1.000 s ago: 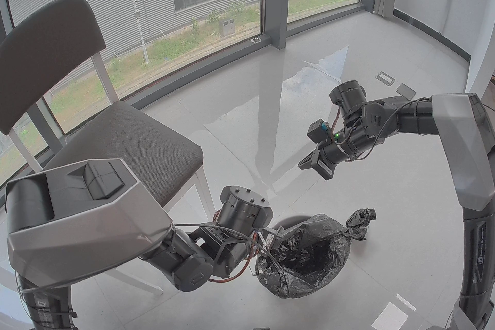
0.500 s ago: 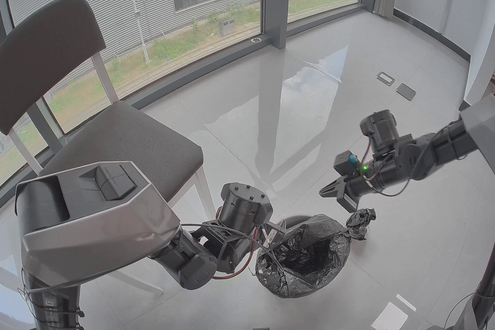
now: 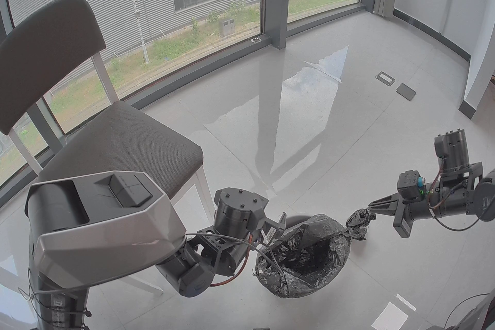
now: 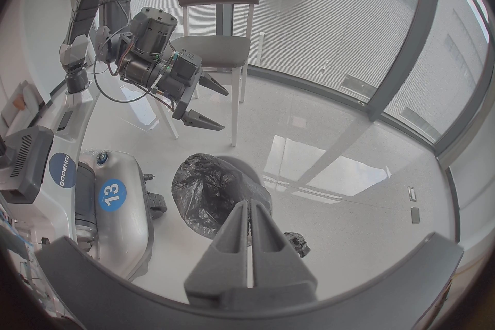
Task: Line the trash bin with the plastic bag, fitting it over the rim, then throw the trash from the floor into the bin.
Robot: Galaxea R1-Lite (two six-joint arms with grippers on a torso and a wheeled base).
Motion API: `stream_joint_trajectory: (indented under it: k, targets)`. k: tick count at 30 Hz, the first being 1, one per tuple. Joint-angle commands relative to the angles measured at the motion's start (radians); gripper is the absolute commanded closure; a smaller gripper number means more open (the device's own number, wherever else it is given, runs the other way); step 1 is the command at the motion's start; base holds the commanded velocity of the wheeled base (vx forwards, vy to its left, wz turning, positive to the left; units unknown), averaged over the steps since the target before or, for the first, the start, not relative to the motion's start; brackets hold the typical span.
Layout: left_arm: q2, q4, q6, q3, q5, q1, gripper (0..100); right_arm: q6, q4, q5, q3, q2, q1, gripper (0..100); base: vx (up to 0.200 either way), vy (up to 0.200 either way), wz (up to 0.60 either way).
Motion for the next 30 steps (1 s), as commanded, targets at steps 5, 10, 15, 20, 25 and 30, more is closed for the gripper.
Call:
stream_joint_trajectory:
  k: [5, 10, 15, 20, 25, 30]
  targets:
    - [0.079, -0.21, 0.046, 0.014, 0.0, -0.007, 0, 0.003, -0.018, 0.0, 0.084, -0.097, -0.012, 100, 0.0, 0.0, 0.0]
    - [0.145, -0.296, 0.109, 0.0, 0.052, 0.002, 0, 0.003, -0.018, 0.002, 0.11, -0.123, -0.012, 100, 0.2, 0.0, 0.0]
    - [0.124, -0.294, 0.113, 0.039, 0.054, -0.029, 0, 0.001, -0.018, 0.002, 0.118, -0.128, -0.012, 100, 0.04, 0.0, 0.0]
    - [0.127, -0.274, 0.143, 0.043, 0.054, -0.027, 0, 0.0, -0.018, 0.002, 0.123, -0.126, -0.008, 100, 0.0, 0.0, 0.0]
    - [0.159, -0.248, 0.225, 0.036, 0.055, 0.002, 0, -0.002, -0.018, 0.002, 0.135, -0.126, -0.008, 100, 0.0, 0.0, 0.0]
    - [0.202, -0.201, 0.31, -0.014, 0.041, 0.016, 0, 0.004, -0.018, 0.002, 0.14, -0.14, 0.024, 100, 0.0, 0.0, 0.0]
